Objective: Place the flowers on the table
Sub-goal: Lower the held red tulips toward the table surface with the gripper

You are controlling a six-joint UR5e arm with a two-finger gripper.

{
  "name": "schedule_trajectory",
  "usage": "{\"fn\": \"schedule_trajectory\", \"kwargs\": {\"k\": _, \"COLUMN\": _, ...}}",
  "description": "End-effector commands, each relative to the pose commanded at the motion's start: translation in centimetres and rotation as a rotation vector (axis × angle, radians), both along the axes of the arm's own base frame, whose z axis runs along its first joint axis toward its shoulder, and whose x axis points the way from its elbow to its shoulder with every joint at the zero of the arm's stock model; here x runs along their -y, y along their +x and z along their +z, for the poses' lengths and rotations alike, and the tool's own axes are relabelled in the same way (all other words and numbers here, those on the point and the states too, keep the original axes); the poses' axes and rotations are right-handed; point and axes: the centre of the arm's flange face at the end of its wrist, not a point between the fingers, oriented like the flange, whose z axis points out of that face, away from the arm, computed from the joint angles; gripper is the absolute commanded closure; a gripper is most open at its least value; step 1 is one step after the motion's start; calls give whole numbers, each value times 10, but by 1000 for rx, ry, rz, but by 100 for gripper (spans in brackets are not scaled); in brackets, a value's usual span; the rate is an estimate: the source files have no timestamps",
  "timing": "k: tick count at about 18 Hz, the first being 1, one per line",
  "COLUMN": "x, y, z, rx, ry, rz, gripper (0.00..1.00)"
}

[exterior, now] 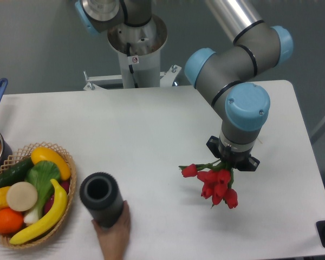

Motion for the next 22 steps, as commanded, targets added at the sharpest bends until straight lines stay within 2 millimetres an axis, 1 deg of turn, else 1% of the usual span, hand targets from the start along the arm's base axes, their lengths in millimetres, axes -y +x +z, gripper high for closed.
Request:
{"fn": "schedule_trajectory", "kwargs": {"k": 9, "x": -3, "y": 2, "z": -11, "rx": 19, "ry": 4, "rz": 4, "gripper": 83}}
{"fn": "schedule_trajectory", "kwargs": {"k": 10, "x": -3, "y": 3, "z": -14, "rx": 25, "ry": 13, "rz": 4, "gripper": 83}}
{"fn": "schedule_trajectory", "kwargs": {"k": 11, "x": -2, "y": 5, "z": -22, "rx": 32, "ry": 17, "rz": 4, "gripper": 81}}
{"fn": "schedule_trajectory", "kwargs": {"k": 13, "x": -2, "y": 7, "z": -41, "rx": 19, "ry": 26, "rz": 1, "gripper": 81}}
{"fn": "schedule_trajectory", "kwargs": {"k": 15, "x": -1, "y": 8, "z": -48, "rx": 5, "ry": 37, "rz": -4, "gripper": 79}}
{"fn": "schedule_trajectory", "kwargs": {"k": 17, "x": -2, "y": 9, "z": -58, "rx": 17, "ry": 29, "rz": -4, "gripper": 74}}
{"fn": "schedule_trajectory", "kwargs": {"k": 19, "x": -12, "y": 14, "z": -69, "rx": 30, "ry": 22, "rz": -14, "gripper": 65}}
{"fn": "schedule_trajectory", "kwargs": {"k": 21, "x": -16, "y": 13, "z": -72, "rx": 30, "ry": 24, "rz": -9, "gripper": 53}}
{"fn": "schedule_trajectory", "kwargs": {"k": 22, "x": -16, "y": 13, "z": -73, "rx": 34, "ry": 23, "rz": -11, "gripper": 45}}
